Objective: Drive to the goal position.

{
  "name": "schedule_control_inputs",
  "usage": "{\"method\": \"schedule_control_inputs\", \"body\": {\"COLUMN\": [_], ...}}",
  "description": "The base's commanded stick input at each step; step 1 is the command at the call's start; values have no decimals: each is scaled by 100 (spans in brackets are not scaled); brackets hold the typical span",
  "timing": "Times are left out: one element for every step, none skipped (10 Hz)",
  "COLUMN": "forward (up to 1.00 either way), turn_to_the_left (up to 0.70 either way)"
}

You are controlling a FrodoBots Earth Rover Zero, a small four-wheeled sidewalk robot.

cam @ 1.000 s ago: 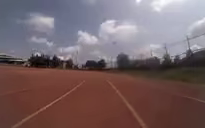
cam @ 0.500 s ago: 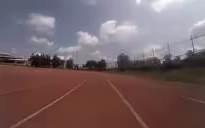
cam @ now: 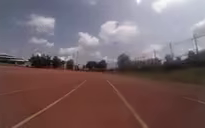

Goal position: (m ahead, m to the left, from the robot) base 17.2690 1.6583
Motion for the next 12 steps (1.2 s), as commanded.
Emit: {"method": "schedule_control_inputs", "body": {"forward": [70, 70, 70, 70, 70, 70, 70, 70, 70, 70, 70, 70], "turn_to_the_left": [-35, -35, -35, -35, -35, -35, -35, -35, -35, -35, -25, 0]}}
